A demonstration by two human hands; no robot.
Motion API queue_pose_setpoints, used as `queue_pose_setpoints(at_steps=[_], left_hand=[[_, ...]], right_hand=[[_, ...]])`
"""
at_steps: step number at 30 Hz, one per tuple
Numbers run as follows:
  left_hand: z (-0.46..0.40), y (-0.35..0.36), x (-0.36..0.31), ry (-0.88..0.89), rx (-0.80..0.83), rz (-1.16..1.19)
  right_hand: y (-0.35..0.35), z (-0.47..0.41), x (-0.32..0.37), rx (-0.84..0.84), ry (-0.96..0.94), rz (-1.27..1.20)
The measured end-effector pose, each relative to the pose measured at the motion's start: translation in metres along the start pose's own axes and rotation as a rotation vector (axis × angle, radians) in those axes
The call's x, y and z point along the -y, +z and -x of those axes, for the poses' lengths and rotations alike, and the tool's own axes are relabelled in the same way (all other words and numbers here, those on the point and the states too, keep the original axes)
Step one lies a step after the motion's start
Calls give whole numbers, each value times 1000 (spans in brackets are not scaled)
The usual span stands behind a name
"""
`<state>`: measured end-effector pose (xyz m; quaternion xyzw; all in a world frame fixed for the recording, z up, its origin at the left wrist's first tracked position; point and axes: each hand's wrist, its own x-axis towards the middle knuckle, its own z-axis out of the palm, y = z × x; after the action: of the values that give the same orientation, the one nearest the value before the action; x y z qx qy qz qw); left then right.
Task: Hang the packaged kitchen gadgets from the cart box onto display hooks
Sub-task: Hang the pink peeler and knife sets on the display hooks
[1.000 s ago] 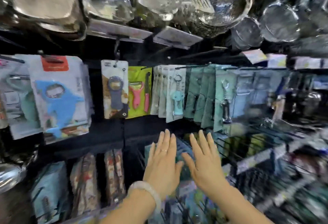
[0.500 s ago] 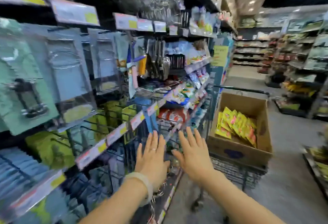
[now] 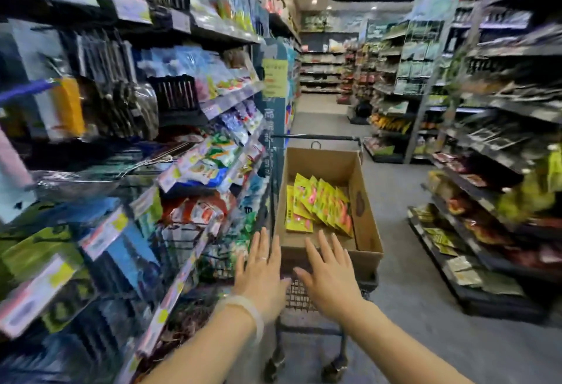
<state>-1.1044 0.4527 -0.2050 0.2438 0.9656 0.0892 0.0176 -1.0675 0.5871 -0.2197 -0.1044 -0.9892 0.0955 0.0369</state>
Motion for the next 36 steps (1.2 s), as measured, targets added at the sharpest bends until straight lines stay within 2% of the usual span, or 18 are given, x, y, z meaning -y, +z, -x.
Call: queue_pose_setpoints(at_steps=[5, 9, 13, 18, 22, 29, 33, 36], left_hand=[[-103, -6, 13, 49, 20, 33], [-182, -16, 24, 113, 11, 32], [-234, 9, 28, 159, 100, 55], [-295, 39, 18, 204, 170, 74], [-345, 70, 5, 200, 250, 118], [-450, 116, -20, 109, 338, 106], [-498, 145, -29, 70, 406, 96], [-518, 168, -33, 27, 452, 123]], right_hand=[[-3, -88, -19, -33, 88, 27], [-8, -163, -26, -128, 143, -3], [26, -198, -48, -53, 197, -6], [37, -235, -99, 42, 368, -113], [56, -282, -144, 78, 430, -191], [110, -388, -225, 282, 464, -308], [141, -438, -267, 311, 459, -405], [161, -469, -287, 252, 480, -530]])
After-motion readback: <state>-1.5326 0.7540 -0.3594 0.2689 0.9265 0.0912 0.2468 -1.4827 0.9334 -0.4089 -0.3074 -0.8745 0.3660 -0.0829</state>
